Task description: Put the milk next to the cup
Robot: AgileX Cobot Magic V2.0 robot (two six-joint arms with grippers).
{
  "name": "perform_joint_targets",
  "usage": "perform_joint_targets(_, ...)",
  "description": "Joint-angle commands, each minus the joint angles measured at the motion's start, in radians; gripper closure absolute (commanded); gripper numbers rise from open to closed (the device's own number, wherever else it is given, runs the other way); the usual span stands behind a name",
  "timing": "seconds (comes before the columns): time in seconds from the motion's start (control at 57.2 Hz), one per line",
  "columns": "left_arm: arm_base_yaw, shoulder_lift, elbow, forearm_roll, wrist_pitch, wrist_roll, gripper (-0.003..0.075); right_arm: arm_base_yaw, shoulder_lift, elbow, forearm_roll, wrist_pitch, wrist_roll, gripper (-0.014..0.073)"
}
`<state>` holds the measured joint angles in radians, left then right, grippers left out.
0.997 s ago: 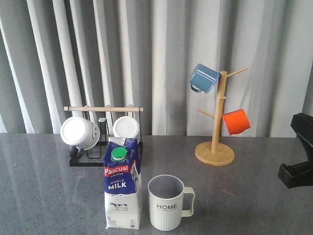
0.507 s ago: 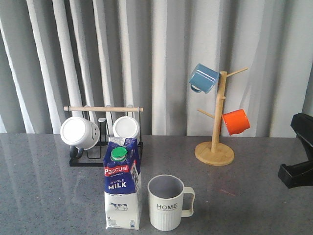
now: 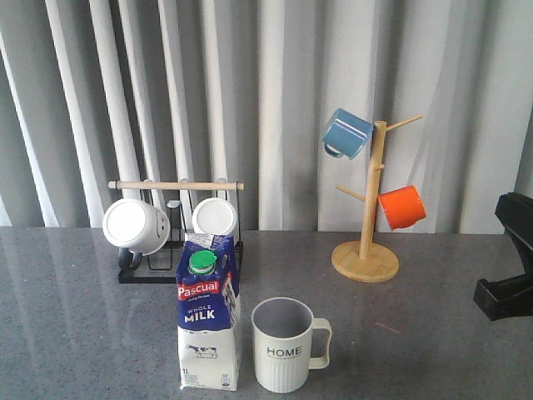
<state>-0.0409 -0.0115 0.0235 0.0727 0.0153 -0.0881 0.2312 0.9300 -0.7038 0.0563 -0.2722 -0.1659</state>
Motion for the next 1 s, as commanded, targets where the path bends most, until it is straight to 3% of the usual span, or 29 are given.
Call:
perform_joint_targets(0.0,-0.002,0.007,-0.021,-0.01,-0.083,-0.009,0.0727,-0.004,-0.008,-0.033,-0.008,-0.071,-0.001,0.0602)
perform_joint_targets(0.455,-0.002,0.007,-0.021,-0.01,-0.083,-0.009,0.0727,-0.005,-0.011,-0.025,-0.009,-0.073,-0.008,0.0602)
perform_joint_targets(0.542,-0.002,0.007,-0.021,-0.01,-0.083,-0.009,0.0727,-0.009,-0.053,0.009,-0.007,0.01,-0.053,0.0602)
perform_joint_targets(0.665,-0.002,0.007,-0.021,-0.01,-0.083,-0.009,0.0727,-0.04,-0.172,0.105,-0.008,0.119,-0.061,0.0602)
perform_joint_targets(0.857,-0.002,0.007,-0.021,-0.01,-0.083,-0.009,0.0727,-0.098,-0.378,0.327,-0.008,0.123,-0.044,0.0602)
perform_joint_targets(0.979,-0.002,0.007,-0.021,-0.01,-0.083,-0.009,0.0727,-0.18,-0.547,0.471,-0.014,0.111,0.035,0.0602)
